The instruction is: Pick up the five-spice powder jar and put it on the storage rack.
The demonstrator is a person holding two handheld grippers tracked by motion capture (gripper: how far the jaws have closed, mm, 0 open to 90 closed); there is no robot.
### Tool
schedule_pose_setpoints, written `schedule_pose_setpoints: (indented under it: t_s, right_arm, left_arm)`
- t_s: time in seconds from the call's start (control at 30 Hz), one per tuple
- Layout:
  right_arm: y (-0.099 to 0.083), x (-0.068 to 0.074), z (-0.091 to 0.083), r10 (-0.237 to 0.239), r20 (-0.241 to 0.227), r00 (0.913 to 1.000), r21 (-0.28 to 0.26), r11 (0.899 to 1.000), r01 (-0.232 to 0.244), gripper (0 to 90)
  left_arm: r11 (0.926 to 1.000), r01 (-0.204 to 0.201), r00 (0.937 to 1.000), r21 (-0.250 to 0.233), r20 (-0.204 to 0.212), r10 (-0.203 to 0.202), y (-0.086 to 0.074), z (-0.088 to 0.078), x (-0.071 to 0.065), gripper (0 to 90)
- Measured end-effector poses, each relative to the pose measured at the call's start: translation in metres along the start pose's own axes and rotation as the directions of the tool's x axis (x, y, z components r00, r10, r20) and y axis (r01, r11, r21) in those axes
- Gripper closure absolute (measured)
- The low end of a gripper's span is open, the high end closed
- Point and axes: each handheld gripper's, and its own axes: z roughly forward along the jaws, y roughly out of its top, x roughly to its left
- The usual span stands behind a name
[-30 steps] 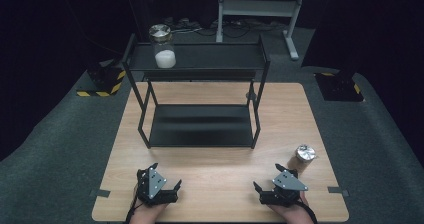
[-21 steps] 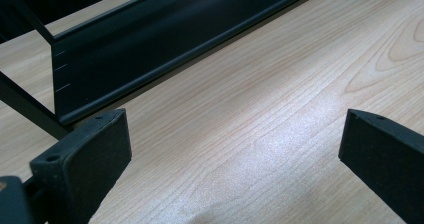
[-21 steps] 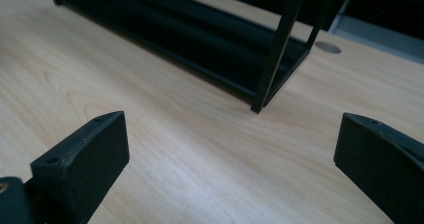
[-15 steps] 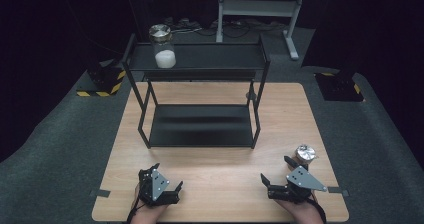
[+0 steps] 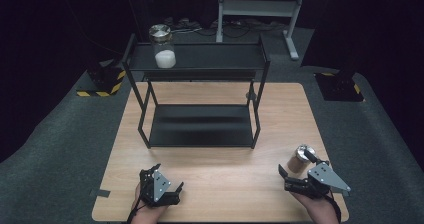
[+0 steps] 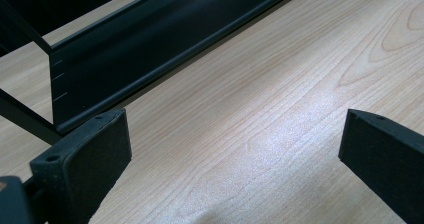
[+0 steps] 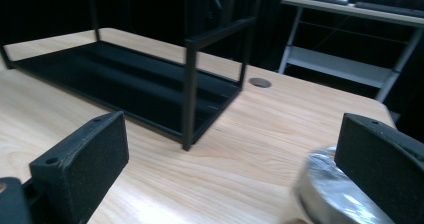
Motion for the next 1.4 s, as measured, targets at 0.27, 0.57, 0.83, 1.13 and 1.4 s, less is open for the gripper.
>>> schedule_pose_setpoints:
  t_s: [0.27, 0.57, 0.83, 1.13, 1.4]
  right_arm:
    - [-0.005, -0.006, -0.005, 0.034, 0.058, 0.9977, -0.007, 0.999, -0.034, 0.4]
    - [-0.009, -0.007, -0.008, 0.055, 0.097, 0.9938, 0.015, 0.998, -0.057, 0.4]
    - [-0.014, -0.009, -0.004, 0.069, 0.116, 0.9908, 0.043, 0.996, -0.074, 0.4]
    - [-0.018, -0.011, 0.003, 0.089, 0.129, 0.9877, 0.074, 0.992, -0.099, 0.5]
    - [-0.021, -0.015, 0.011, 0.096, 0.127, 0.9871, 0.075, 0.991, -0.107, 2.2]
  left_arm:
    - [0.9999, 0.009, 1.0, -0.008, 0.003, -0.009, -0.002, -0.001, 0.001, 0.6]
    - [0.9995, 0.027, 0.9995, -0.015, 0.015, -0.027, -0.003, -0.001, 0.006, 0.6]
    - [0.9992, 0.036, 0.9992, -0.02, 0.017, -0.036, -0.004, -0.002, 0.006, 0.6]
    - [0.9983, 0.053, 0.9983, -0.025, 0.027, -0.052, -0.005, -0.002, 0.01, 0.6]
    - [0.9977, 0.061, 0.9976, -0.03, 0.034, -0.06, -0.006, -0.002, 0.012, 0.6]
